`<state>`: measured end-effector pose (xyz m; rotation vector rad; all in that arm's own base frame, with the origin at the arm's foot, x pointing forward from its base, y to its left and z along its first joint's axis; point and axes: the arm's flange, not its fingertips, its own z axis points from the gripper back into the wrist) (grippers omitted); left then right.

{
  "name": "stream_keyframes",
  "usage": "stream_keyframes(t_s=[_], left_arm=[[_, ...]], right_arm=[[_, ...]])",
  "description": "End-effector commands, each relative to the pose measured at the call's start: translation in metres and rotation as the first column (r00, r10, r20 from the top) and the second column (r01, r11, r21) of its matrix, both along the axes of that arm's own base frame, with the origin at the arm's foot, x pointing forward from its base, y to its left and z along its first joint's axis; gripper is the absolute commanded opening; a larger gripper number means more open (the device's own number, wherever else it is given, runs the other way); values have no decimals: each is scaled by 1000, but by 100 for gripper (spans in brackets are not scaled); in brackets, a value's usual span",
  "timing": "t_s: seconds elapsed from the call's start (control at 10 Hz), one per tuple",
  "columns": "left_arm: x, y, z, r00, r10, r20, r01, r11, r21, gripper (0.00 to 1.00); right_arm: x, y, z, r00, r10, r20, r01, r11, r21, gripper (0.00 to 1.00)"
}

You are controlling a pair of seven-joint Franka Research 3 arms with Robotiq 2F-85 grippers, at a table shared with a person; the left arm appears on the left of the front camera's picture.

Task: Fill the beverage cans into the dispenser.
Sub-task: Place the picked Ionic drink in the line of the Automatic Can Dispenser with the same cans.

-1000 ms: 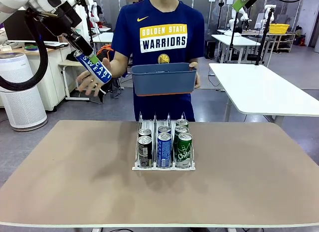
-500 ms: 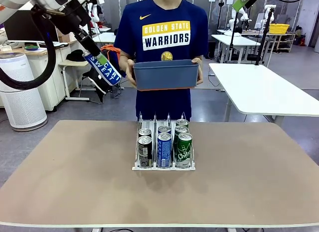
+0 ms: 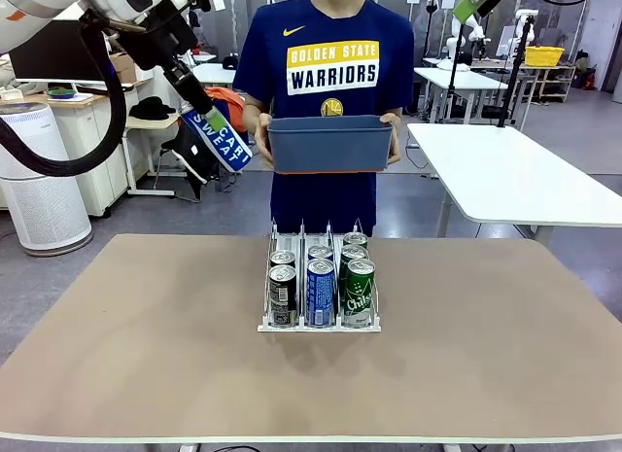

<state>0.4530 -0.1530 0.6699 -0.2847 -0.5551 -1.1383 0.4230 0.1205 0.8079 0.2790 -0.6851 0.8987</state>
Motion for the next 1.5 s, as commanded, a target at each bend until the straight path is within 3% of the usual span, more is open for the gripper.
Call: stream_keyframes(t_s=[0.0, 0.2, 0.3, 0.6, 1.0, 1.3, 1.4], left_arm=[[3, 6, 2, 1000, 14, 5, -14, 1000, -5, 57], [2, 3, -1, 1000, 5, -3, -5, 1000, -1, 57], [1, -1, -1, 1000, 17, -25, -17, 1000, 4, 0], [-6, -23, -1, 999, 39, -25, -39, 999, 14, 0], [-38, -98, -44, 981, 116, -156, -115, 993, 15, 0], [-59, -132, -72, 972, 76, -221, -64, 996, 62, 0], [-60, -137, -75, 963, 18, -269, -9, 999, 35, 0]], right_arm=[[0, 0, 0, 1000, 2, -1, -2, 1000, 2, 100], [0, 0, 0, 1000, 2, -1, -2, 1000, 2, 100], [0, 0, 0, 1000, 2, -1, -2, 1000, 2, 100], [0, 0, 0, 1000, 2, -1, -2, 1000, 2, 100], [0, 0, 0, 1000, 2, -1, -2, 1000, 2, 100], [0, 0, 0, 1000, 2, -1, -2, 1000, 2, 100], [0, 0, 0, 1000, 2, -1, -2, 1000, 2, 100]])
